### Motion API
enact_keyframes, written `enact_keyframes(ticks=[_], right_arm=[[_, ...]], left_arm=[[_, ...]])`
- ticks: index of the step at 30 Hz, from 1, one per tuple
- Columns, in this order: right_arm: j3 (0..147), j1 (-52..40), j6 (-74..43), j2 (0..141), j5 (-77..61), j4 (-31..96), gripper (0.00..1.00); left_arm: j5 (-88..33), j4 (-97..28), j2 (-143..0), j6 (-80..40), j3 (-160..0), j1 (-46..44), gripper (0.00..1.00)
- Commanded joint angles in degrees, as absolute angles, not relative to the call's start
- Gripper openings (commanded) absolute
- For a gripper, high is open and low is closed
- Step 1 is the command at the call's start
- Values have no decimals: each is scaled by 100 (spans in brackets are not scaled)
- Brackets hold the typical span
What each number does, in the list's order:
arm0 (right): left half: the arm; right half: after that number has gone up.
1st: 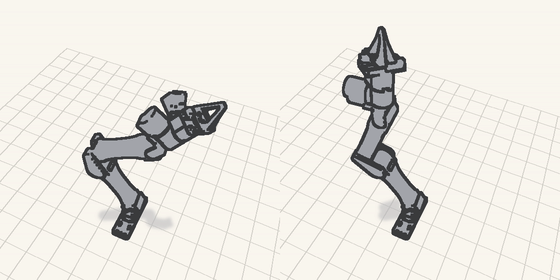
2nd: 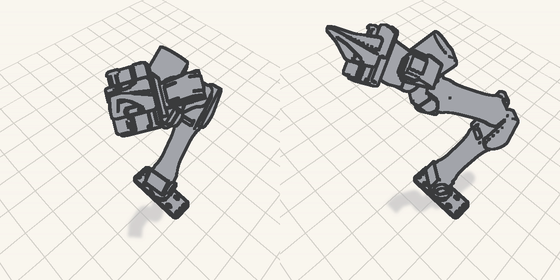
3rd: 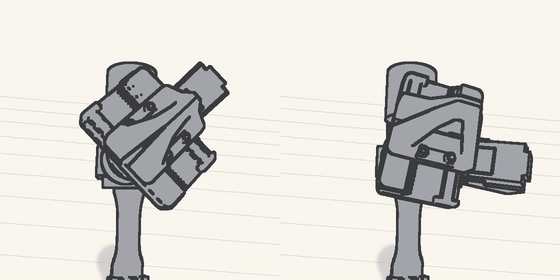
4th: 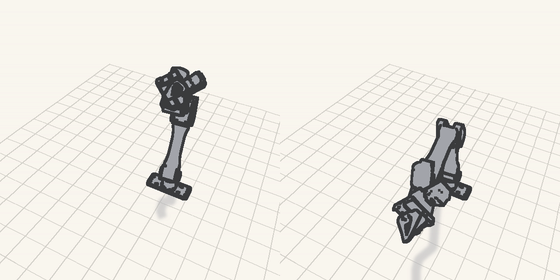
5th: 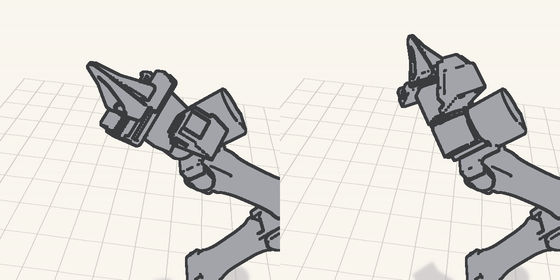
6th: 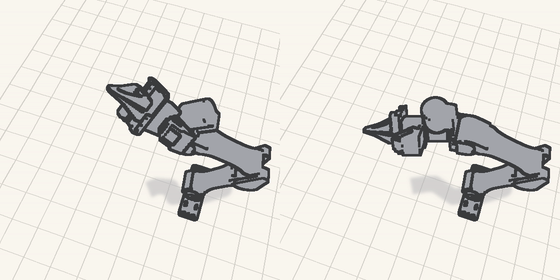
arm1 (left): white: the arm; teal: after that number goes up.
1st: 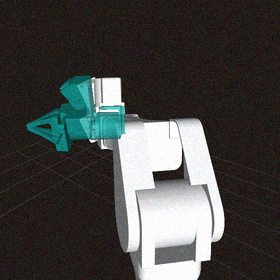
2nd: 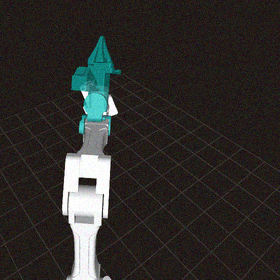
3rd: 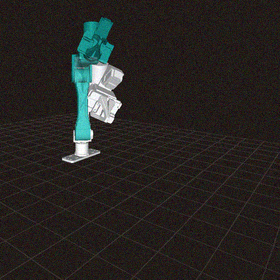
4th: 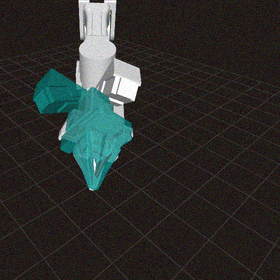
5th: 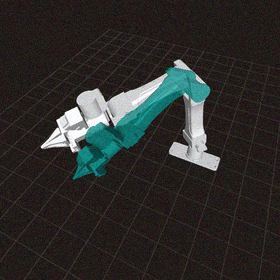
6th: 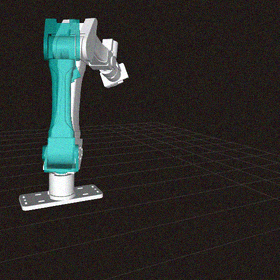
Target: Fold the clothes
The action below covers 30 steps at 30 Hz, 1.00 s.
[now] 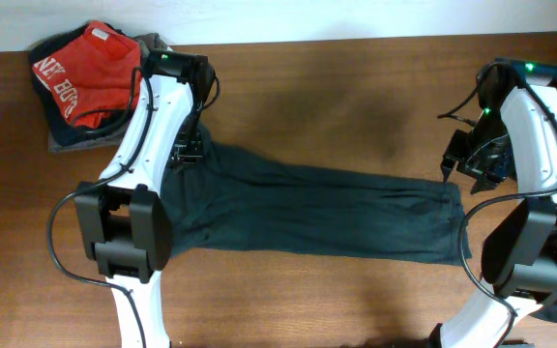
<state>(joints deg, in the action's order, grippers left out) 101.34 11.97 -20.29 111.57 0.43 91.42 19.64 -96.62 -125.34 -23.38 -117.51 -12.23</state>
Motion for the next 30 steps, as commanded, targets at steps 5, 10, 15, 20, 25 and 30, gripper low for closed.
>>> enact_keyframes(ticks=[5, 10, 15, 20, 25, 30], right_arm=[[10103, 1127, -1697, 11041, -696, 9177, 54], [10101, 585, -1264, 11041, -1081, 8899, 55], [10040, -152, -1470, 11041, -1140, 8355, 62], [9743, -652, -2445, 11072, -1050, 7778, 63], [9249, -707, -3229, 11085, -1131, 7240, 63], [8720, -707, -3247, 11087, -1188, 6834, 63]], left_arm=[[1081, -9507, -12453, -2143, -11723, -1186, 39], [464, -9063, -12460, -1831, -11498, -1234, 87], [-25, -8617, -12460, -1835, -10812, -1238, 94], [-71, -8099, -12464, -2145, -9854, -1236, 93], [-69, -7666, -12464, -2228, -9177, -1221, 92], [-69, -7225, -12464, -2335, -8803, -1221, 89]])
